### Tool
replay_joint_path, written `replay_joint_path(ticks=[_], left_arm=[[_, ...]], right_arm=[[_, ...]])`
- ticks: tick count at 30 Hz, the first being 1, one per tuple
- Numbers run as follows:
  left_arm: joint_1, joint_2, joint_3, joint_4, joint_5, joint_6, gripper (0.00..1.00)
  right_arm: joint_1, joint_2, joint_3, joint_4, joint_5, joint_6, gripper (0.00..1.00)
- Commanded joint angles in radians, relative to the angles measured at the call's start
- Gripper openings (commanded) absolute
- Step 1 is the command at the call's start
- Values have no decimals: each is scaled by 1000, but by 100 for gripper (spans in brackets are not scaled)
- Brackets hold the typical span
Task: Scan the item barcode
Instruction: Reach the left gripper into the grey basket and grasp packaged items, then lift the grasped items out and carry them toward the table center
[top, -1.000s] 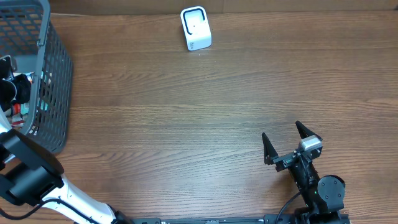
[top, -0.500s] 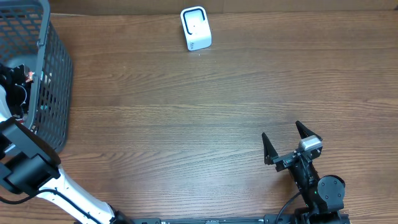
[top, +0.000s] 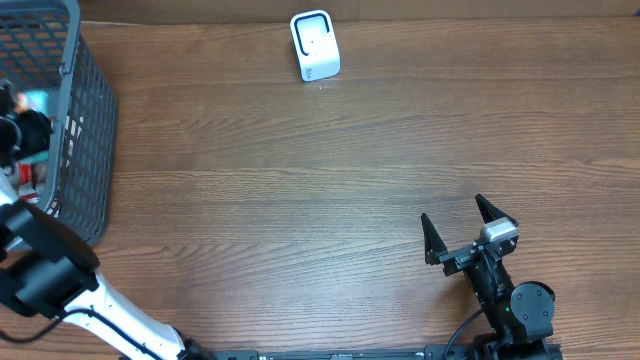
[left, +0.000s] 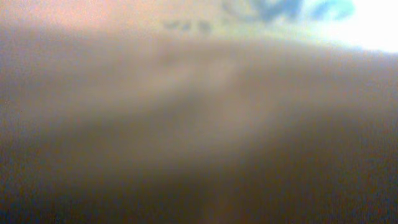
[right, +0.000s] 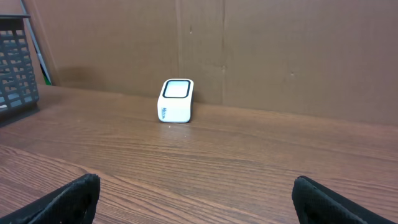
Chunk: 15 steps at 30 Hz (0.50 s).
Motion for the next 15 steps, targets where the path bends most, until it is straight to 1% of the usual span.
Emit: replay_joint_path(ticks=[1,7,9,12,15], left_arm=[[-4,-203,124,9,-33,-137,35],[-23,-373,159,9,-35,-390,35],[-44,-422,159,2,-35,-449,34],[-104,-493,159,-27,-35,-502,31],[-193,-549,159,-72,-36,-512,31]], right_arm=[[-5,-9,-11,5,4,3,100],[-5,-9,-11,5,4,3,100],[-5,-9,-11,5,4,3,100],[-5,-9,-11,5,4,3,100],[-5,-9,-11,5,4,3,100]])
